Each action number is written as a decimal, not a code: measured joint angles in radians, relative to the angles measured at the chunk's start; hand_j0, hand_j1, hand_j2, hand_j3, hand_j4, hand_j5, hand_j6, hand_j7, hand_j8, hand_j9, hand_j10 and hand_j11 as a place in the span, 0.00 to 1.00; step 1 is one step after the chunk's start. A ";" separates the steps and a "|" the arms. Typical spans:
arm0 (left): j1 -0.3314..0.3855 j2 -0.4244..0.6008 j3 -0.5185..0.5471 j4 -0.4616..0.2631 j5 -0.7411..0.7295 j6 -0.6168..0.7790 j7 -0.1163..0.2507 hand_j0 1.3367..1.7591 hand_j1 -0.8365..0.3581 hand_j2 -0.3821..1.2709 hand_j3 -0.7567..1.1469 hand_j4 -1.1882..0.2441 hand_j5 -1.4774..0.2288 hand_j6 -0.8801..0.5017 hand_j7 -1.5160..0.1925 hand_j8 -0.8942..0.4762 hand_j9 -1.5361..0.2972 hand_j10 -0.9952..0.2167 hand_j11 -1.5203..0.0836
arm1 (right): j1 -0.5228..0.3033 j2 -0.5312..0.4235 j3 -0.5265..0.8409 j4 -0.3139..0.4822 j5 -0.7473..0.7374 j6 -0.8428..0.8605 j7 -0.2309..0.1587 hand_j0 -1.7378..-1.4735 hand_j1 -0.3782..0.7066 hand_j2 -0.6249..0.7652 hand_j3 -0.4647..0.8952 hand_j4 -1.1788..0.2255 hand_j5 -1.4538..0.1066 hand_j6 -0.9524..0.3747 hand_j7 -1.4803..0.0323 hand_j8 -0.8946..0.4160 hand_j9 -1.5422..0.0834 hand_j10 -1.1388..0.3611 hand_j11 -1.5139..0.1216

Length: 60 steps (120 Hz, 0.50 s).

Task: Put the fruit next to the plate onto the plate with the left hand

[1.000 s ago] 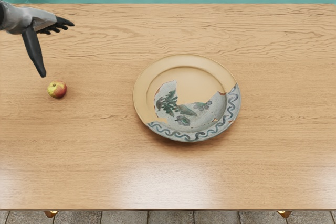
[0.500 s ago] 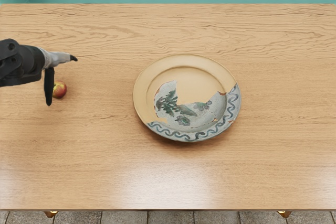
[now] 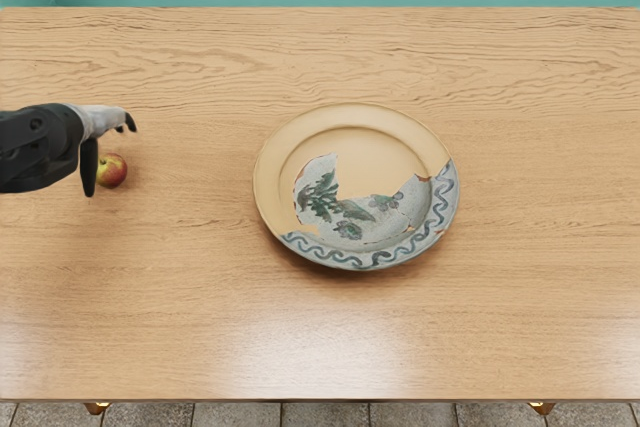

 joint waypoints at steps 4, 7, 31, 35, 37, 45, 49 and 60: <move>0.001 -0.001 0.000 0.000 0.007 0.007 0.000 0.76 0.77 0.26 0.40 0.67 0.69 0.47 0.72 0.48 0.68 0.63 0.77 | 0.000 0.000 0.000 0.000 0.000 0.000 0.000 0.30 0.04 0.45 0.34 0.83 0.92 0.71 0.97 0.67 0.94 0.75 0.92; 0.006 -0.011 0.000 0.000 0.012 0.012 0.000 0.76 0.76 0.26 0.40 0.66 0.69 0.46 0.71 0.48 0.67 0.63 0.76 | 0.000 0.000 0.000 0.000 0.000 0.000 0.000 0.30 0.04 0.45 0.34 0.83 0.92 0.71 0.97 0.67 0.94 0.75 0.92; 0.011 -0.034 0.045 0.000 0.039 0.084 0.000 0.76 0.72 0.27 0.40 0.63 0.66 0.43 0.68 0.45 0.64 0.59 0.73 | 0.000 0.000 -0.001 0.000 0.000 0.000 0.000 0.30 0.04 0.45 0.34 0.83 0.92 0.71 0.97 0.67 0.94 0.75 0.92; 0.010 -0.034 0.054 0.000 0.041 0.090 0.000 0.76 0.71 0.27 0.40 0.63 0.65 0.43 0.67 0.44 0.64 0.58 0.72 | 0.000 0.000 -0.001 0.000 0.000 0.000 0.000 0.30 0.04 0.45 0.34 0.83 0.92 0.71 0.97 0.67 0.94 0.75 0.92; 0.008 -0.034 0.059 0.000 0.043 0.093 0.000 0.76 0.71 0.27 0.40 0.63 0.65 0.42 0.67 0.44 0.63 0.58 0.71 | 0.000 0.000 -0.001 0.000 0.000 0.000 0.000 0.30 0.04 0.45 0.34 0.83 0.92 0.71 0.97 0.67 0.94 0.75 0.92; 0.009 -0.034 0.076 0.000 0.061 0.099 0.000 0.76 0.69 0.27 0.40 0.62 0.64 0.41 0.66 0.43 0.62 0.57 0.70 | 0.000 0.000 -0.001 0.000 0.000 0.000 0.000 0.30 0.04 0.45 0.34 0.83 0.92 0.71 0.97 0.67 0.94 0.75 0.92; 0.006 -0.034 0.087 0.000 0.068 0.100 0.000 0.76 0.69 0.27 0.40 0.61 0.63 0.41 0.65 0.42 0.62 0.57 0.70 | 0.000 0.000 -0.001 0.000 0.000 0.000 0.000 0.30 0.04 0.45 0.34 0.83 0.92 0.71 0.97 0.67 0.94 0.75 0.92; 0.007 -0.034 0.105 0.000 0.078 0.103 0.000 0.76 0.68 0.27 0.40 0.61 0.62 0.40 0.65 0.42 0.61 0.56 0.69 | 0.000 0.000 -0.001 0.000 0.000 0.000 0.000 0.30 0.04 0.45 0.34 0.83 0.92 0.71 0.97 0.67 0.94 0.75 0.92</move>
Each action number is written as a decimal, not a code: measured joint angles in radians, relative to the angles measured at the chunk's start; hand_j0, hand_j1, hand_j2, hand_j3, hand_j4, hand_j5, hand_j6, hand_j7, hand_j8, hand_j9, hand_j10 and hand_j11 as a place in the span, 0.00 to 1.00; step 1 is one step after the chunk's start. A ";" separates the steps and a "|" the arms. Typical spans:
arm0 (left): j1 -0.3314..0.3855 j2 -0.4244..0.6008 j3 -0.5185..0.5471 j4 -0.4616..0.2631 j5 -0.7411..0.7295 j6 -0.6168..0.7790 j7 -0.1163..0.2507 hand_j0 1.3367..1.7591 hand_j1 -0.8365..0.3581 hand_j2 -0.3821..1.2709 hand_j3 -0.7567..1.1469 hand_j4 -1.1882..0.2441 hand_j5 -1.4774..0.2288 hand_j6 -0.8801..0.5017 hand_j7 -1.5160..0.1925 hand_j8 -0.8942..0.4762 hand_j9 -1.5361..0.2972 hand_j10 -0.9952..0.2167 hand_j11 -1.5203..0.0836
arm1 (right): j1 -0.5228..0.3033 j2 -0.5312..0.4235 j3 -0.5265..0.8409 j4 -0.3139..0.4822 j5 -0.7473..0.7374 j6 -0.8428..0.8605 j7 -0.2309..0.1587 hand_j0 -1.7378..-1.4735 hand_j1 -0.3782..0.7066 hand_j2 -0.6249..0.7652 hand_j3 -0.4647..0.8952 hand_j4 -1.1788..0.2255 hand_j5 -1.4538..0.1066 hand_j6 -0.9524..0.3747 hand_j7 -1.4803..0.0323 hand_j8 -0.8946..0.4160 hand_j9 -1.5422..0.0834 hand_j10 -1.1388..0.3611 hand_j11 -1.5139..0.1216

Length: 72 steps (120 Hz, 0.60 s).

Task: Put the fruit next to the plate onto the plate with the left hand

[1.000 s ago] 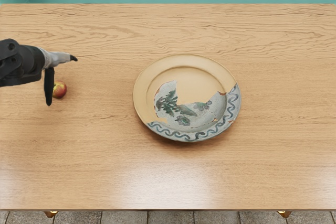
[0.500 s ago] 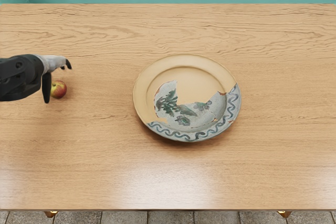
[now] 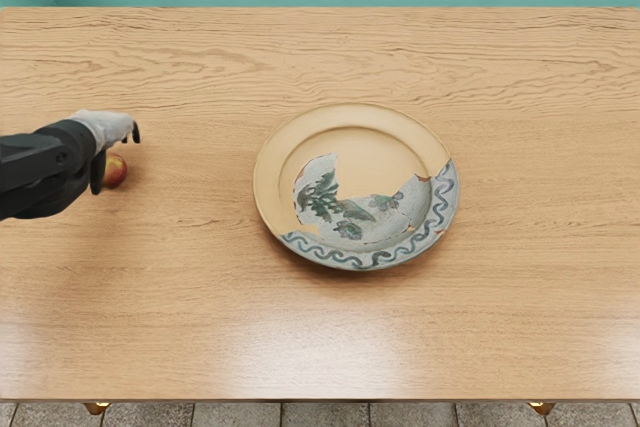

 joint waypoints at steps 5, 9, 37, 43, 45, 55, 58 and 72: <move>0.000 0.000 0.004 0.000 0.003 0.001 0.000 0.76 0.67 0.27 0.40 0.60 0.62 0.40 0.64 0.42 0.61 0.55 0.69 | 0.000 0.000 0.000 0.000 0.000 0.000 0.000 0.30 0.04 0.45 0.34 0.83 0.92 0.71 0.97 0.67 0.94 0.75 0.92; 0.000 0.000 0.006 0.000 0.005 0.002 0.000 0.76 0.67 0.27 0.40 0.60 0.62 0.40 0.64 0.41 0.61 0.55 0.69 | 0.000 0.000 0.000 0.000 0.000 0.000 0.000 0.30 0.04 0.45 0.34 0.83 0.92 0.71 0.97 0.67 0.94 0.75 0.92; 0.006 -0.001 0.017 0.001 0.022 0.019 0.000 0.76 0.66 0.27 0.40 0.59 0.61 0.39 0.63 0.41 0.60 0.54 0.68 | 0.000 0.000 0.000 0.001 0.000 0.000 0.000 0.30 0.04 0.45 0.34 0.83 0.92 0.71 0.97 0.67 0.94 0.75 0.92; 0.006 -0.001 0.018 0.001 0.023 0.020 0.000 0.76 0.66 0.27 0.40 0.59 0.61 0.39 0.63 0.41 0.60 0.54 0.68 | 0.000 0.000 0.000 0.001 0.000 0.000 0.000 0.30 0.04 0.45 0.34 0.83 0.92 0.71 0.97 0.67 0.94 0.75 0.92; 0.007 -0.002 0.019 0.001 0.023 0.021 0.000 0.76 0.66 0.27 0.40 0.59 0.61 0.39 0.63 0.40 0.60 0.54 0.68 | 0.000 0.000 0.000 0.001 0.000 0.000 0.000 0.30 0.04 0.45 0.34 0.83 0.92 0.71 0.97 0.67 0.94 0.75 0.92; 0.012 -0.002 0.019 0.001 0.024 0.022 0.000 0.76 0.66 0.27 0.40 0.59 0.61 0.39 0.63 0.40 0.60 0.54 0.67 | 0.000 0.000 0.000 0.001 0.000 0.000 0.000 0.30 0.04 0.45 0.34 0.83 0.92 0.71 0.97 0.67 0.94 0.75 0.92; 0.012 -0.002 0.019 0.001 0.024 0.022 0.000 0.76 0.65 0.27 0.40 0.59 0.61 0.39 0.63 0.40 0.60 0.54 0.67 | 0.000 0.000 0.000 0.001 0.000 0.000 0.000 0.30 0.04 0.45 0.34 0.83 0.92 0.71 0.97 0.67 0.94 0.75 0.92; 0.013 -0.002 0.020 0.002 0.024 0.023 0.000 0.76 0.63 0.28 0.40 0.57 0.59 0.37 0.61 0.38 0.58 0.52 0.65 | 0.000 0.000 0.000 0.001 0.000 0.000 0.000 0.30 0.04 0.45 0.34 0.83 0.92 0.71 0.97 0.67 0.94 0.75 0.92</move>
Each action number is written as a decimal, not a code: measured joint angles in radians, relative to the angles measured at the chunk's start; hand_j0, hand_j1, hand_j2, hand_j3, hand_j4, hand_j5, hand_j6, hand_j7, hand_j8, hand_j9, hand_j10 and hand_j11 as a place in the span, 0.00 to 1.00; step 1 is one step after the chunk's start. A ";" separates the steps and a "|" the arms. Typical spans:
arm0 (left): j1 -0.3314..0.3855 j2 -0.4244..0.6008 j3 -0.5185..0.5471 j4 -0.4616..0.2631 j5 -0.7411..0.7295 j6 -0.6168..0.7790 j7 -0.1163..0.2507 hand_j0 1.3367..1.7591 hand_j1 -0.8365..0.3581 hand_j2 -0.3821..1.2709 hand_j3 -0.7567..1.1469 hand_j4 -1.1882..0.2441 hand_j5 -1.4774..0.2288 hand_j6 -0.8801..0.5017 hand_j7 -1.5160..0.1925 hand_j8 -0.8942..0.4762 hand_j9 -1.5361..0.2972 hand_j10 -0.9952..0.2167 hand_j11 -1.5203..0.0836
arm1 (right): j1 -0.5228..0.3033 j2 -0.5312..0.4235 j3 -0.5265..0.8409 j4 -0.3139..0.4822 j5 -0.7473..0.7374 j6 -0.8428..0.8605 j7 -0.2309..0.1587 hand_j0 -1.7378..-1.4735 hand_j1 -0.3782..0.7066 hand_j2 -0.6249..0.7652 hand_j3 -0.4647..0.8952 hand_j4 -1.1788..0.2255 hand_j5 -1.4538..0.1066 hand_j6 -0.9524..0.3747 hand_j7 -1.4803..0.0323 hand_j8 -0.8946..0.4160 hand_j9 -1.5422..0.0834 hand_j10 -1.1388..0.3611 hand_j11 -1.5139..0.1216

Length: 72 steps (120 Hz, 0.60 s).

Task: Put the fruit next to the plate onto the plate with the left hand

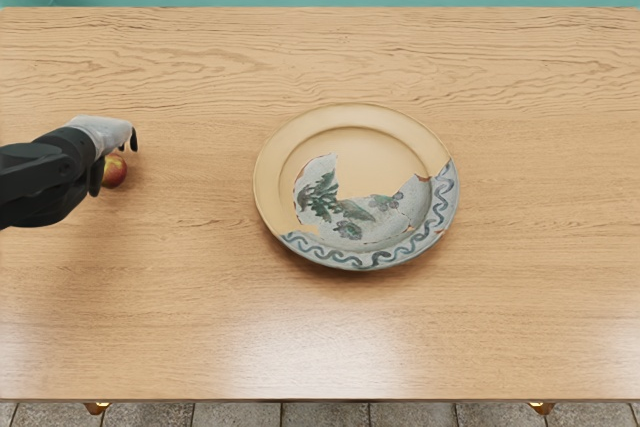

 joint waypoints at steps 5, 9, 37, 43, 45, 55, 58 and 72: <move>0.000 0.000 0.000 0.000 0.000 0.000 0.000 0.76 0.62 0.28 0.40 0.56 0.58 0.36 0.60 0.38 0.57 0.51 0.64 | 0.000 0.000 0.000 0.000 0.000 0.000 0.000 0.30 0.04 0.45 0.34 0.83 0.92 0.71 0.97 0.67 0.94 0.75 0.92; 0.000 0.000 0.000 0.000 0.000 0.000 0.000 0.76 0.61 0.28 0.40 0.56 0.57 0.35 0.59 0.37 0.57 0.50 0.64 | 0.000 0.000 0.000 0.000 0.000 0.000 0.000 0.30 0.04 0.45 0.34 0.83 0.92 0.71 0.97 0.67 0.94 0.75 0.92; 0.000 0.000 0.006 0.000 0.001 0.000 0.000 0.76 0.57 0.29 0.40 0.53 0.54 0.32 0.56 0.34 0.53 0.47 0.60 | 0.000 0.000 0.000 0.000 0.000 0.000 0.000 0.30 0.04 0.45 0.34 0.83 0.92 0.71 0.97 0.67 0.94 0.75 0.92; 0.000 0.000 0.008 0.000 0.001 0.000 0.000 0.76 0.56 0.29 0.40 0.52 0.53 0.32 0.55 0.33 0.53 0.46 0.59 | 0.000 0.000 0.000 0.000 0.000 0.000 0.000 0.30 0.04 0.45 0.34 0.83 0.92 0.71 0.97 0.67 0.94 0.75 0.92; 0.000 0.000 0.008 0.000 0.001 0.000 0.000 0.76 0.55 0.29 0.40 0.52 0.53 0.31 0.55 0.33 0.52 0.45 0.59 | 0.000 0.000 0.000 0.000 0.000 0.000 0.000 0.30 0.04 0.45 0.34 0.83 0.92 0.71 0.97 0.67 0.94 0.75 0.92; -0.002 0.000 0.012 0.000 0.001 0.000 0.000 0.76 0.53 0.29 0.40 0.50 0.51 0.30 0.53 0.31 0.51 0.44 0.57 | 0.000 0.000 0.000 0.000 0.000 0.000 0.000 0.30 0.04 0.45 0.34 0.83 0.92 0.71 0.97 0.67 0.94 0.75 0.92; -0.002 0.000 0.013 0.000 0.001 0.000 0.000 0.76 0.52 0.29 0.40 0.50 0.51 0.29 0.53 0.31 0.50 0.43 0.57 | 0.000 0.000 0.001 0.000 0.000 0.000 0.000 0.30 0.04 0.45 0.34 0.83 0.92 0.71 0.97 0.67 0.94 0.75 0.92; -0.001 0.000 0.015 0.000 0.001 0.000 0.000 0.76 0.48 0.30 0.40 0.47 0.48 0.28 0.50 0.28 0.47 0.40 0.53 | 0.000 0.000 0.001 0.000 0.000 0.000 0.000 0.30 0.04 0.45 0.34 0.83 0.92 0.71 0.97 0.67 0.94 0.75 0.92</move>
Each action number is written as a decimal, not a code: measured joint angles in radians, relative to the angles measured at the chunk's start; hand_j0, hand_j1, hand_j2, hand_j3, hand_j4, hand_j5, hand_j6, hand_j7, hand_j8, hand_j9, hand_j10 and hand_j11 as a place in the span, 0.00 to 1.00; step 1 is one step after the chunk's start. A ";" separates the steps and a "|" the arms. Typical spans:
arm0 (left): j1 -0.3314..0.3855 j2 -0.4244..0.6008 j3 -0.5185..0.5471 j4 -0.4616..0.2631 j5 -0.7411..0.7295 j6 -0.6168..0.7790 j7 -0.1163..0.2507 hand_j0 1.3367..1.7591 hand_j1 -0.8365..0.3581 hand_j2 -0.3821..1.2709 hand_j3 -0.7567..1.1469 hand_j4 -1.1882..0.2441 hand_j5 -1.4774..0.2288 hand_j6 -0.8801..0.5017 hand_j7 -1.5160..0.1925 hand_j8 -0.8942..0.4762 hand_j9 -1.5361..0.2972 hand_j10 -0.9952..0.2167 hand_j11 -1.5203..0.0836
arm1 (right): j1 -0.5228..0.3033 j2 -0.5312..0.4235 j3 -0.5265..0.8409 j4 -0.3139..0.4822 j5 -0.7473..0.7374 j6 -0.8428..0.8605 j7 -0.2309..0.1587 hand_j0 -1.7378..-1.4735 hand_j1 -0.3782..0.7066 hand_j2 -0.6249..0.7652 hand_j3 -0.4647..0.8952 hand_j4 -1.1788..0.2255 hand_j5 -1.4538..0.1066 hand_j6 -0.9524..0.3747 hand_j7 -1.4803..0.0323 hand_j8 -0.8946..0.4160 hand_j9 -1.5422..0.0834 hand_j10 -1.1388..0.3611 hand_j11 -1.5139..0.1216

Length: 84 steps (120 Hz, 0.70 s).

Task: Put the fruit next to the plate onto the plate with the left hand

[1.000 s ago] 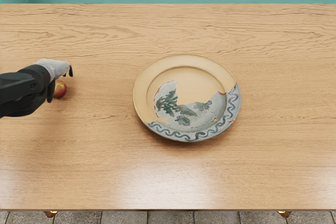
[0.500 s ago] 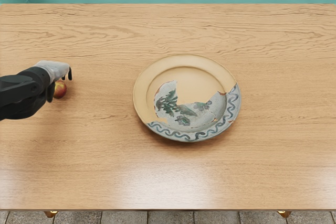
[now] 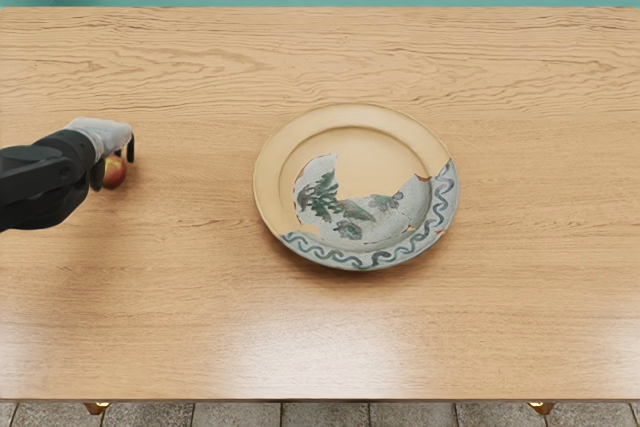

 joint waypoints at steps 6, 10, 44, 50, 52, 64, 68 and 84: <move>-0.001 0.000 0.000 0.000 0.000 0.000 0.000 0.76 0.47 0.33 0.40 0.45 0.46 0.29 0.48 0.27 0.46 0.38 0.51 | 0.000 0.000 0.000 0.000 0.000 0.000 0.000 0.30 0.04 0.45 0.34 0.83 0.92 0.71 0.97 0.67 0.94 0.75 0.92; 0.000 -0.001 0.000 0.000 0.000 0.000 0.000 0.76 0.47 0.34 0.40 0.44 0.45 0.29 0.47 0.27 0.45 0.36 0.50 | 0.000 0.000 0.000 0.000 0.000 0.000 0.000 0.30 0.04 0.45 0.34 0.83 0.92 0.71 0.97 0.67 0.94 0.75 0.92; 0.016 -0.001 0.001 0.004 0.005 0.003 0.000 0.75 0.47 0.35 0.40 0.37 0.39 0.30 0.39 0.28 0.37 0.29 0.41 | 0.000 0.000 0.001 -0.001 0.000 0.000 0.000 0.30 0.04 0.45 0.34 0.83 0.92 0.71 0.97 0.67 0.94 0.75 0.92; 0.016 -0.001 0.001 0.004 0.002 0.003 0.001 0.75 0.47 0.35 0.40 0.38 0.37 0.31 0.37 0.29 0.35 0.27 0.40 | 0.000 0.000 0.001 -0.001 0.000 0.000 0.000 0.30 0.04 0.45 0.34 0.83 0.92 0.71 0.97 0.67 0.94 0.75 0.92; 0.016 0.000 0.001 0.005 0.000 0.003 0.001 0.75 0.47 0.35 0.40 0.38 0.36 0.32 0.37 0.29 0.35 0.27 0.39 | 0.000 0.000 0.001 0.000 0.000 0.000 0.000 0.30 0.04 0.45 0.34 0.83 0.92 0.71 0.97 0.67 0.94 0.75 0.92; 0.016 -0.002 0.001 0.005 -0.004 0.002 0.001 0.74 0.46 0.37 0.40 0.40 0.32 0.34 0.33 0.30 0.31 0.23 0.35 | 0.000 0.000 0.001 0.000 0.000 0.000 0.000 0.30 0.04 0.45 0.34 0.83 0.92 0.71 0.97 0.67 0.94 0.75 0.92; 0.016 -0.002 0.001 0.005 -0.006 0.001 0.001 0.74 0.45 0.40 0.40 0.40 0.31 0.34 0.31 0.30 0.29 0.21 0.33 | 0.000 0.000 0.001 0.000 0.000 0.000 0.000 0.30 0.04 0.45 0.34 0.83 0.92 0.71 0.97 0.67 0.94 0.75 0.92; 0.013 -0.002 -0.005 0.005 -0.018 -0.002 0.001 0.74 0.40 0.52 0.40 0.43 0.25 0.37 0.26 0.33 0.25 0.16 0.28 | 0.000 0.000 0.001 -0.001 0.000 0.000 0.000 0.30 0.04 0.45 0.34 0.83 0.92 0.71 0.97 0.67 0.94 0.75 0.92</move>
